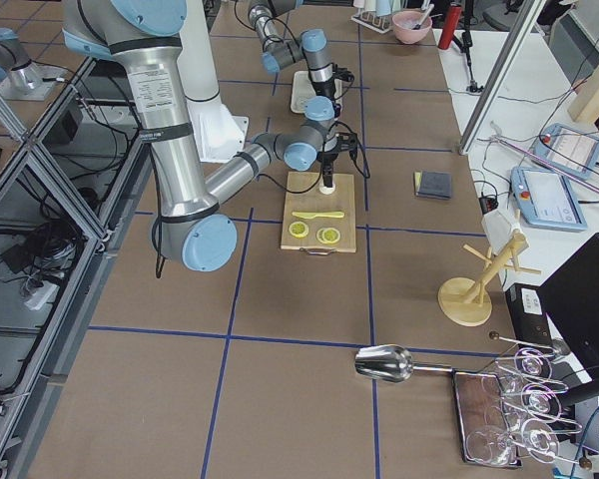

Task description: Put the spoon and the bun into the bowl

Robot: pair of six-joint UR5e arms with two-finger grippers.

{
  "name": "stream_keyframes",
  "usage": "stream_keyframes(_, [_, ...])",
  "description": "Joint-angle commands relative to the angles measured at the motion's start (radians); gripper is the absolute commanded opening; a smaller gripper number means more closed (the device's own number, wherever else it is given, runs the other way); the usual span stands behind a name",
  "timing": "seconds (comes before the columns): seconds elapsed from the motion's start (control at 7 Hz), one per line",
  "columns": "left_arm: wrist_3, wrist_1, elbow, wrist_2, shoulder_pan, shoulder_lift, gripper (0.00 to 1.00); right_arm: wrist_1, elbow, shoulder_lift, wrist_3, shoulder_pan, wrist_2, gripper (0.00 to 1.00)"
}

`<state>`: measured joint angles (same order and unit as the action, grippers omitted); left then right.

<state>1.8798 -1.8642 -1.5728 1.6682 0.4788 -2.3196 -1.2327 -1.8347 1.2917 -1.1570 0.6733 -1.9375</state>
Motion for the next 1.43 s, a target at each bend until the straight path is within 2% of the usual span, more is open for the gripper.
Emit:
stream_keyframes(0.0, [-0.011, -0.001, 0.01, -0.039, 0.001, 0.0, 0.82, 0.001, 0.028, -0.018, -0.001, -0.014, 0.009, 1.0])
stream_keyframes(0.14, [-0.019, 0.0, 0.007, -0.041, 0.003, -0.001, 1.0, -0.001, 0.035, -0.022, -0.001, -0.015, 0.015, 1.0])
stream_keyframes(0.43, [-0.021, 0.005, -0.016, -0.03, 0.026, 0.0, 1.0, -0.001, 0.107, -0.078, -0.001, -0.02, 0.02, 1.0])
stream_keyframes(0.86, [-0.028, 0.017, -0.059, -0.03, 0.052, 0.008, 1.0, -0.001, 0.135, -0.078, 0.0, -0.02, 0.026, 0.81])
stream_keyframes(1.0, [-0.03, 0.031, -0.07, -0.03, 0.055, 0.008, 1.0, -0.001, 0.132, -0.078, 0.002, -0.021, 0.019, 0.72])
stream_keyframes(1.29, [-0.051, 0.065, -0.09, -0.028, 0.064, 0.008, 1.0, -0.002, 0.123, -0.077, 0.0, -0.02, 0.014, 0.31])
